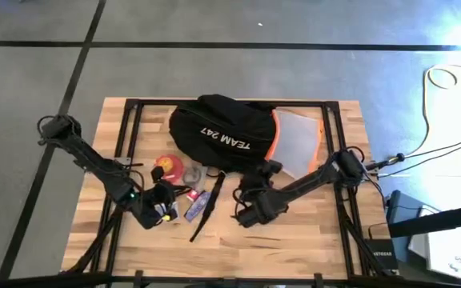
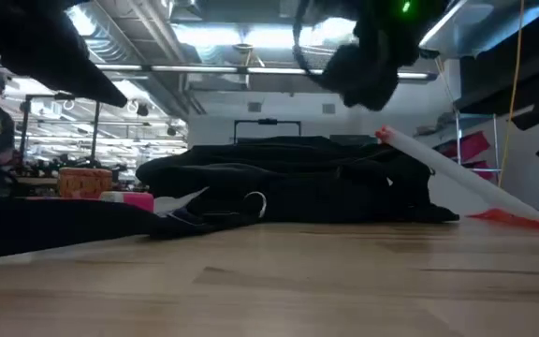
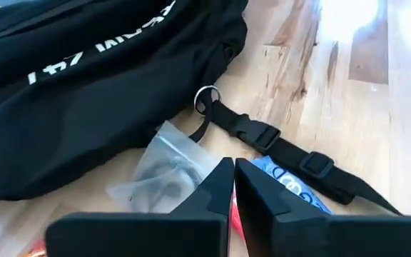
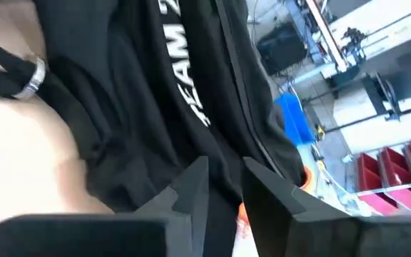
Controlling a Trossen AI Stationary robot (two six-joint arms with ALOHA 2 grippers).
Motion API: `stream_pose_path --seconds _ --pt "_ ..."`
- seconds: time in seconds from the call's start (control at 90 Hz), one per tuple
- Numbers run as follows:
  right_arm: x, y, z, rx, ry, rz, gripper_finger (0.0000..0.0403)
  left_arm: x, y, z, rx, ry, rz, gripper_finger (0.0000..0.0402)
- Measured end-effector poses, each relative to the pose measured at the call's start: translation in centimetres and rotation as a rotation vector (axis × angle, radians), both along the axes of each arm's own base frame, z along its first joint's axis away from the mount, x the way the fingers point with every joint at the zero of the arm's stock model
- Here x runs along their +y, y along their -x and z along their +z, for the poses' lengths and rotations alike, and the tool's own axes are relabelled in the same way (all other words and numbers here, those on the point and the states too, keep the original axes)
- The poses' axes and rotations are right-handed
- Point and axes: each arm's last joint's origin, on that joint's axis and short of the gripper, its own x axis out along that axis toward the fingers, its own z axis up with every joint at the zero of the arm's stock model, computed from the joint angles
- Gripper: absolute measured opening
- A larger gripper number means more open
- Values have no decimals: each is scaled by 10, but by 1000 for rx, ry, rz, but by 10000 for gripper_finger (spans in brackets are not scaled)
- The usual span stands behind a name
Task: Unpack backpack
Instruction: Move the black backpack to the center of the table
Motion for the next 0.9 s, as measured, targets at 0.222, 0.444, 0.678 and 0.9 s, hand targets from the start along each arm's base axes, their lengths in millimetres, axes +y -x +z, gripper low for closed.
stream_pose_path --seconds 0.222,0.444,0.678,0.9 --pt "-25 -15 -5 86 -45 7 122 1 -11 2 7 25 -53 0" --pt "-53 -37 -9 167 -138 82 253 1 -12 2 19 24 -75 0" --pt "-95 -51 -14 241 -290 106 314 1 -12 2 21 23 -75 0" --pt "-133 -53 -30 237 -409 100 317 1 -12 2 21 22 -75 0"
